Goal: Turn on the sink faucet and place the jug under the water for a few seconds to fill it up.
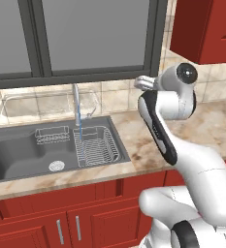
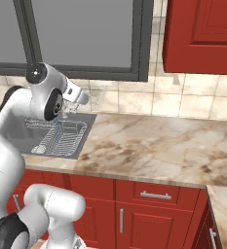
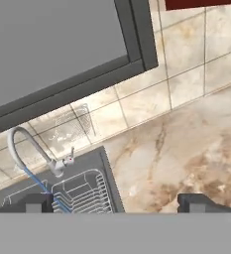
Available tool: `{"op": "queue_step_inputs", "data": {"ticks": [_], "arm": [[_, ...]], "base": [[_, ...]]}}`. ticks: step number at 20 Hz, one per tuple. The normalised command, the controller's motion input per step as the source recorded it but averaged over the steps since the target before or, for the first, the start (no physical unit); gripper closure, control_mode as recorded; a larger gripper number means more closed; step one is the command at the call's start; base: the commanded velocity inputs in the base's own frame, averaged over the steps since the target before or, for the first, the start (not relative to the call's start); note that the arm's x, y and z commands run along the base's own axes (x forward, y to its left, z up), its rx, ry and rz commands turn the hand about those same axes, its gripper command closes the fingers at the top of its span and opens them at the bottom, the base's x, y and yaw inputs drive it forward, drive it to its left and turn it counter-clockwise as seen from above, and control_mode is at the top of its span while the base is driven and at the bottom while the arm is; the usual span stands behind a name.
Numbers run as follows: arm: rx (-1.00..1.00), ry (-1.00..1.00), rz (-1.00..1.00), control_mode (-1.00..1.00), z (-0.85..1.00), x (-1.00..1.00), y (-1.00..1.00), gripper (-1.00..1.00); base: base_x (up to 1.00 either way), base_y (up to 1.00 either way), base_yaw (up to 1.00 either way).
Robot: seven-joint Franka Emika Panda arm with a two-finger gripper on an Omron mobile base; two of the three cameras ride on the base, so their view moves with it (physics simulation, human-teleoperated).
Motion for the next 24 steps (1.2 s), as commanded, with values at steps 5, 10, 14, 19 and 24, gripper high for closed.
{"op": "queue_step_inputs", "data": {"ticks": [5,10,14,19,24], "arm": [[-0.02,0.61,0.00,-1.00,-0.43,-0.57,0.00,-1.00],[0.00,0.25,0.00,-1.00,-0.73,-0.80,-0.01,-1.00],[0.00,0.03,0.04,-1.00,-0.53,-0.68,-0.17,-1.00],[0.00,-0.20,0.14,-1.00,-0.01,-0.51,-0.30,-1.00],[0.00,-0.44,0.11,-1.00,0.02,-0.47,-0.33,-1.00]], "base": [[0.00,0.00,0.00],[0.00,0.00,0.00],[0.00,0.00,0.00],[0.00,0.00,0.00],[0.00,0.00,0.00]]}}
